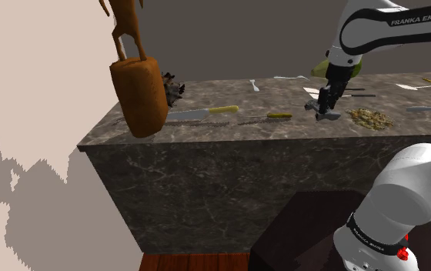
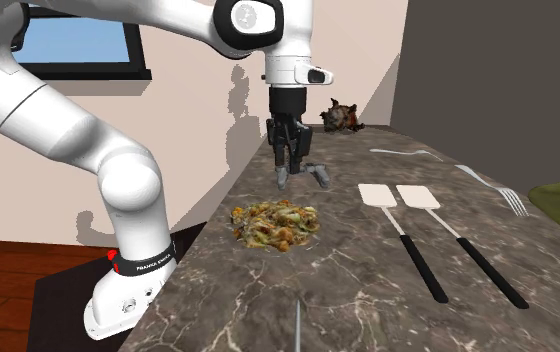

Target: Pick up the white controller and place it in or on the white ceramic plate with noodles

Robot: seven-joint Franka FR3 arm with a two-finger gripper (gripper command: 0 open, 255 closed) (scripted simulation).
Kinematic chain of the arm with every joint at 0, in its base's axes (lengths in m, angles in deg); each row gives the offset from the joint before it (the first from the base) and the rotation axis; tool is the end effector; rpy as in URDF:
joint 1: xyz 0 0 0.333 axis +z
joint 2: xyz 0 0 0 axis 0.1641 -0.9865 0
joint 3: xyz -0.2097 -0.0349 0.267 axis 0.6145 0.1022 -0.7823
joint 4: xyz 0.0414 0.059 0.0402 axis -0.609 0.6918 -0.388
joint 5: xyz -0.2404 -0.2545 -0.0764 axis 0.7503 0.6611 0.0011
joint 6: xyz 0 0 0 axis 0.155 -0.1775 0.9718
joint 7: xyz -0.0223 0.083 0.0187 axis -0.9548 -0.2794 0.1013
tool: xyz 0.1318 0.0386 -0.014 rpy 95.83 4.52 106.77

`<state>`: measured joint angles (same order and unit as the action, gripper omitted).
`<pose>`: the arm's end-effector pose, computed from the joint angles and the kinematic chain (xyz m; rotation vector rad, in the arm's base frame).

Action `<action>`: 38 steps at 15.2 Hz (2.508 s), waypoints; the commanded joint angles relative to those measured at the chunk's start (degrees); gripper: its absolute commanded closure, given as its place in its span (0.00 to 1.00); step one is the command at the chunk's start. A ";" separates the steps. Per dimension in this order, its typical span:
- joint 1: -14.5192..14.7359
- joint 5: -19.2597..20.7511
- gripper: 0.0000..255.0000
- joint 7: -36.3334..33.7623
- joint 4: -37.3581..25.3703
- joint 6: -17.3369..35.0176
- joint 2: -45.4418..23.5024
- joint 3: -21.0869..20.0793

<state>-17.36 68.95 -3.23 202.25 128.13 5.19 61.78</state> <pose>0.2228 -0.1915 0.4972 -3.1212 0.2219 -0.0094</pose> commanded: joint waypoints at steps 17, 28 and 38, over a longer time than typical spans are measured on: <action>0.50 -1.18 0.00 0.32 -5.75 -6.05 -0.16 -1.27; 3.57 -0.41 0.00 -3.58 -4.43 -0.04 -8.42 -5.01; 3.47 -0.19 1.00 -3.63 -3.29 1.16 -8.47 -4.76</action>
<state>-13.89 68.76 -6.86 198.96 129.29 -3.28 57.02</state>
